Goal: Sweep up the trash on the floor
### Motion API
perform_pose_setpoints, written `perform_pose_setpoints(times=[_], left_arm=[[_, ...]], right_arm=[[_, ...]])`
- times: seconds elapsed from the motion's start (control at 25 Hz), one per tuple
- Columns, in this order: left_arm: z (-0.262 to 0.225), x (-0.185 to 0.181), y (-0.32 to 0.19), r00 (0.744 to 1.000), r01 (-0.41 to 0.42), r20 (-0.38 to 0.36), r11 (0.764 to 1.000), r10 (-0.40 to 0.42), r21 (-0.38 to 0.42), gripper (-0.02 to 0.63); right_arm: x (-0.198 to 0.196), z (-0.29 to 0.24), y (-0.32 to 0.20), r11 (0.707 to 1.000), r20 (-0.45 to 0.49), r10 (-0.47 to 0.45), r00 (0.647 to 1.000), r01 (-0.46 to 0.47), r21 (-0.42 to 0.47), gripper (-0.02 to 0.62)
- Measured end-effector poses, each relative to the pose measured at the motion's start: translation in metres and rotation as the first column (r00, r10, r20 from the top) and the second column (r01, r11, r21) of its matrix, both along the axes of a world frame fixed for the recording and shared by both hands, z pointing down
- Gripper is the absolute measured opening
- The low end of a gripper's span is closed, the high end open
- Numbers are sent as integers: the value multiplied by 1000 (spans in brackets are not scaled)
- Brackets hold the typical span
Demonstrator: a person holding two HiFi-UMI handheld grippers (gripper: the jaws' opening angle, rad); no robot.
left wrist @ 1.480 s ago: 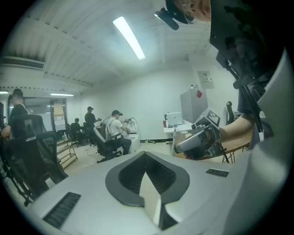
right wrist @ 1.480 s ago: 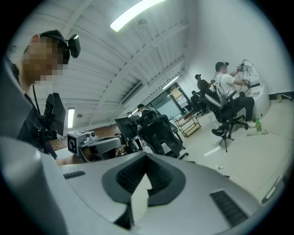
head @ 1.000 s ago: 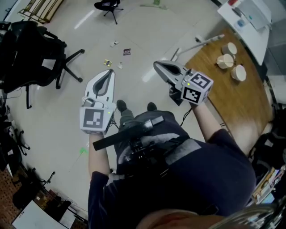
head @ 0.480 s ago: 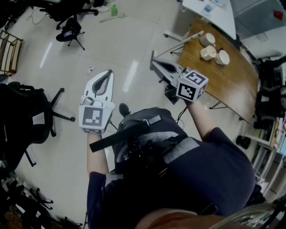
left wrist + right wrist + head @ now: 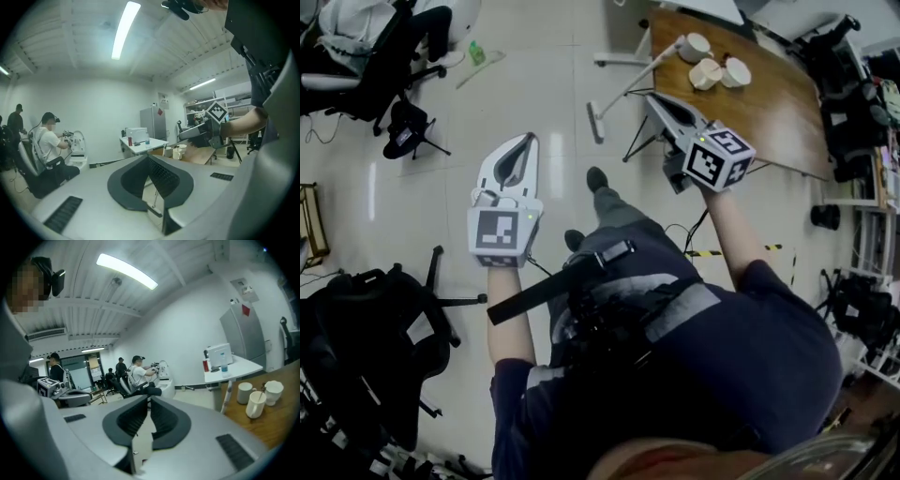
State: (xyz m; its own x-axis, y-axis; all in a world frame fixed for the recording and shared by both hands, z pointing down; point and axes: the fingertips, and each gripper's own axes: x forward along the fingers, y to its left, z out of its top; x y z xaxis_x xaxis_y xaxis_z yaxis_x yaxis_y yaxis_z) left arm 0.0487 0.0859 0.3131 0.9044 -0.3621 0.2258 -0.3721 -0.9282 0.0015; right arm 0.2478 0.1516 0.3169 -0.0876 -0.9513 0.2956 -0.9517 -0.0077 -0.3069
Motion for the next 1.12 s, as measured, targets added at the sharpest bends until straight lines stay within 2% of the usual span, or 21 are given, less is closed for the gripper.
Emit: perform_pose_setpoints(times=[0.12,0.2,0.32,0.44,0.64,0.88,1.04,1.12], left_arm=[[-4,22,-8,998,-62,-1,998,62,18,0],[-7,35,-14,995,-96,0,995,96,24,0],[1,49,-30,991,-128,35,992,127,20,0],[10,69,-50,988,-147,58,989,146,5,0],[25,120,-76,978,-182,101,983,183,-14,0],[51,176,-100,960,-223,160,972,232,-68,0],[64,196,-118,960,-191,189,977,206,-92,0],[68,201,-129,963,-167,199,981,183,-97,0]], right_arm=[[25,-5,-4,998,-24,68,997,-68,5,58],[41,-5,-9,995,-44,102,994,-102,0,102],[70,4,-19,986,-104,164,981,-166,-15,136],[115,15,-32,967,-190,245,951,-253,-18,193],[192,46,-55,929,-271,343,900,-368,-47,230],[272,103,-85,886,-370,362,856,-439,-150,239],[307,136,-99,858,-410,367,835,-474,-197,248],[317,149,-106,857,-404,362,840,-470,-212,249]])
